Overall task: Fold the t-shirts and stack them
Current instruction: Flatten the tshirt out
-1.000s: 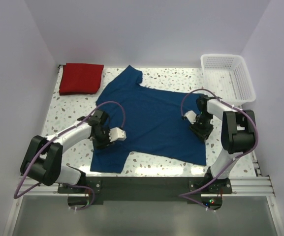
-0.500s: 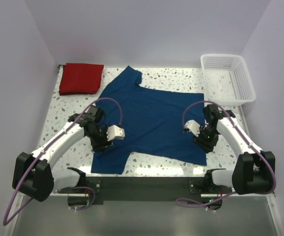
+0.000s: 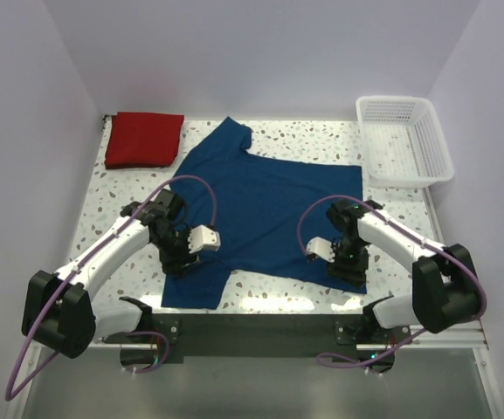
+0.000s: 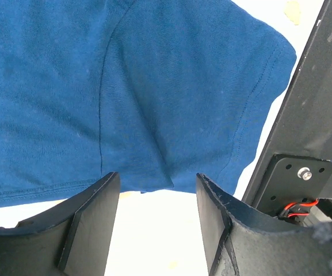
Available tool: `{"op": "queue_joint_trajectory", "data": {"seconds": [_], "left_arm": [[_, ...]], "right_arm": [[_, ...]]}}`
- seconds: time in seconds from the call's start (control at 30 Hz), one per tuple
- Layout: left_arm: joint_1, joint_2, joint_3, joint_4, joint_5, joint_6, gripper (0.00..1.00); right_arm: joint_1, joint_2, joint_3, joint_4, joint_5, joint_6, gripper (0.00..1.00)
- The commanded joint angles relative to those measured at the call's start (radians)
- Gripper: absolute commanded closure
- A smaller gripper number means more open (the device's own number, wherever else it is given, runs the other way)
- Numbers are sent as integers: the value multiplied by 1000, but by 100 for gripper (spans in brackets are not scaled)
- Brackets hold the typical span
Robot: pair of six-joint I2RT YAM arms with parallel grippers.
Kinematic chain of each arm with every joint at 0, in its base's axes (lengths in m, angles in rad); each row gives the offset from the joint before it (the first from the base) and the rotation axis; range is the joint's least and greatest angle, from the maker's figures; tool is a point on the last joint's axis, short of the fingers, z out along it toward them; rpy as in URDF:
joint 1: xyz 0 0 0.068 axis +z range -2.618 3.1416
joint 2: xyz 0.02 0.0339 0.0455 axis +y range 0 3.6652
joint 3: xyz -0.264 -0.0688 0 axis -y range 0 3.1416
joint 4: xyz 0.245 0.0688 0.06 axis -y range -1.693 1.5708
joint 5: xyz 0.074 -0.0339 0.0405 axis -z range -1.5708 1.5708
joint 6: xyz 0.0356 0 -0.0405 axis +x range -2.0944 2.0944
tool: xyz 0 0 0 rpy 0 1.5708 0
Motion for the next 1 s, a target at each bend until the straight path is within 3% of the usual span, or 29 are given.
{"op": "queue_joint_trajectory", "data": {"seconds": [0.0, 0.37, 0.53, 0.77, 0.87, 0.97], "left_arm": [[5, -3, 35, 11, 21, 15, 39], [35, 9, 12, 68, 41, 8, 40], [51, 20, 31, 204, -11, -32, 43], [44, 77, 67, 169, 50, 46, 56], [-33, 15, 26, 128, 37, 64, 59], [-168, -20, -53, 163, -66, 5, 60]], "right_arm": [[81, 32, 34, -32, 56, 47, 48], [193, 111, 47, -50, 118, 124, 51], [187, 114, 161, -69, 84, 140, 52], [133, 152, 241, -50, 96, 141, 56], [100, 189, 252, -30, 101, 141, 57], [43, 247, 290, -32, 83, 139, 58]]}}
